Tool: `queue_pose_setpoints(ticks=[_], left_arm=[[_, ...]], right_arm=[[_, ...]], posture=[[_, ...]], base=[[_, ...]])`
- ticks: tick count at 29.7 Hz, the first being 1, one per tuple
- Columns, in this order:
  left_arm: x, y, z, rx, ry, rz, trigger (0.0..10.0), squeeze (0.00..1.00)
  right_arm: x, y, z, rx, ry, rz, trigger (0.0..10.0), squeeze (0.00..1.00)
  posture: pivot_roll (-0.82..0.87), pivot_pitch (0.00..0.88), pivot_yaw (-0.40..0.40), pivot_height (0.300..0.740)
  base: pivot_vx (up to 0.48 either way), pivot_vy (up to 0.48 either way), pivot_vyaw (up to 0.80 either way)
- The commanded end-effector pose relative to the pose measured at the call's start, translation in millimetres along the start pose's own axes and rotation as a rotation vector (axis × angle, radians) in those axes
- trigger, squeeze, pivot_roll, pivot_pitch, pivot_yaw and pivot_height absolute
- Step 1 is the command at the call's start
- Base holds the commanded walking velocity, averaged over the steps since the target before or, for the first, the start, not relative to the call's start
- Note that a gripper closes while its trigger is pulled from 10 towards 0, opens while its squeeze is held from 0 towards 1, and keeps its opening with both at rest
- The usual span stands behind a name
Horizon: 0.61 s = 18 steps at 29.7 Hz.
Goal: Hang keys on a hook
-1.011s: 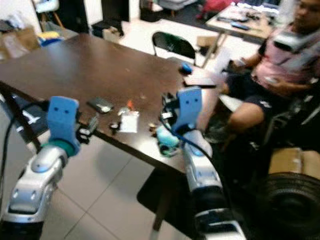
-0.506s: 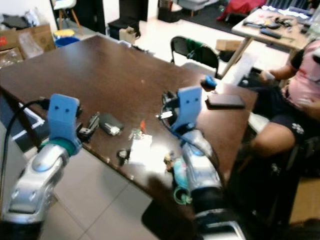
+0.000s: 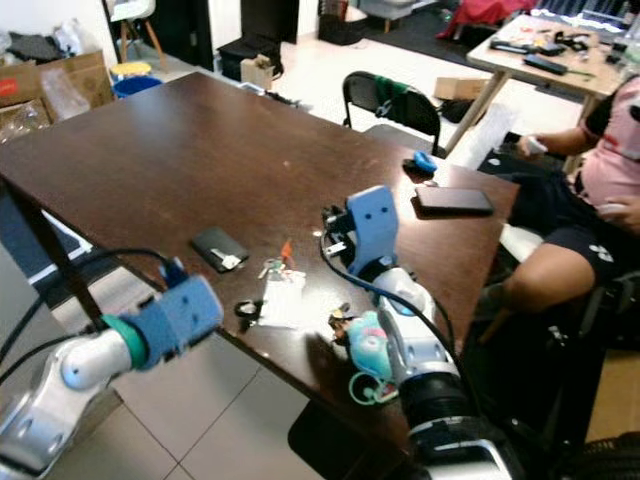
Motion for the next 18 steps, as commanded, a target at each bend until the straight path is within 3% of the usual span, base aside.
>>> queue_pose_setpoints(ticks=[1,3,5,7,8,9,10,11,12,14,15,16,17,18], left_arm=[[-9,-0.9,2.1,0.004,-0.016,-0.049,10.0,0.00],[-9,-1.7,-0.8,0.025,0.021,-0.049,10.0,0.00],[-4,-2.1,-5.5,0.062,0.101,-0.031,10.0,0.00],[-3,-1.9,-6.5,0.068,0.117,-0.024,10.0,0.00],[-1,-3.3,-11.6,0.102,0.160,-0.020,10.0,0.00],[-1,-3.3,-11.6,0.102,0.160,-0.020,10.0,0.00],[-2,-5.3,-19.2,0.145,0.206,-0.024,10.0,0.00],[-2,-5.3,-19.2,0.145,0.206,-0.024,10.0,0.00],[-4,-7.2,-29.4,0.198,0.255,-0.035,10.0,0.00],[-4,-7.2,-29.4,0.198,0.255,-0.035,10.0,0.00],[-6,-8.1,-39.0,0.249,0.316,-0.048,10.0,0.00],[-11,-7.6,-43.1,0.277,0.364,-0.065,10.0,0.00],[-11,-7.6,-43.1,0.277,0.364,-0.065,10.0,0.00],[-14,-6.7,-43.5,0.289,0.391,-0.078,10.0,0.00]], right_arm=[[0,-2.4,0.2,-0.005,-0.020,-0.003,10.0,0.00],[-1,-2.2,-3.3,0.022,-0.027,-0.013,10.0,0.00],[-20,7.7,-15.9,0.150,-0.013,-0.107,10.0,0.00],[-27,12.4,-19.1,0.193,-0.006,-0.137,10.0,0.00],[-30,13.5,-9.3,0.153,0.025,-0.150,10.0,0.00],[-30,13.5,-9.3,0.153,0.025,-0.150,10.0,0.00],[-30,9.7,3.0,0.088,0.086,-0.151,10.0,0.00],[-30,9.7,3.0,0.088,0.086,-0.151,10.0,0.00],[-25,1.8,10.4,0.024,0.123,-0.134,10.0,0.00],[-25,1.8,10.4,0.024,0.123,-0.134,10.0,0.00],[-20,-7.3,10.0,-0.013,0.152,-0.121,10.0,0.00],[-21,-18.0,-6.7,0.015,0.183,-0.128,10.0,0.00],[-21,-18.0,-6.7,0.015,0.183,-0.128,10.0,0.00],[-23,-24.1,-21.4,0.051,0.207,-0.141,10.0,0.00]], posture=[[0.10,0.066,0.046,0.740],[0.10,0.068,0.047,0.740],[0.10,0.076,0.045,0.740],[0.10,0.078,0.046,0.740],[0.09,0.085,0.050,0.740],[0.09,0.085,0.050,0.740],[0.09,0.084,0.052,0.740],[0.09,0.084,0.052,0.740],[0.09,0.086,0.053,0.740],[0.09,0.086,0.053,0.740],[0.10,0.086,0.051,0.740],[0.13,0.093,0.044,0.740],[0.13,0.093,0.044,0.740],[0.13,0.096,0.042,0.740]], base=[[0.000,0.000,0.00],[0.000,0.000,0.00],[0.000,0.000,0.00],[0.000,0.000,0.00],[0.000,0.000,0.00],[0.000,0.000,0.00],[0.000,0.000,0.00],[0.000,0.000,0.00],[0.000,0.000,0.00],[0.000,0.000,0.00],[0.000,0.000,0.00],[0.000,0.000,0.00],[0.000,0.000,0.00],[0.000,0.000,0.00]])
Point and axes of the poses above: a point about 5 cm out from each wrist's last joint towards the gripper, its own y axis pointing back from the gripper into the wrist, its own x axis along the axis of the wrist's last joint, z = x × y, the point moved 5 cm from there along -y, pointing out of the wrist towards the gripper
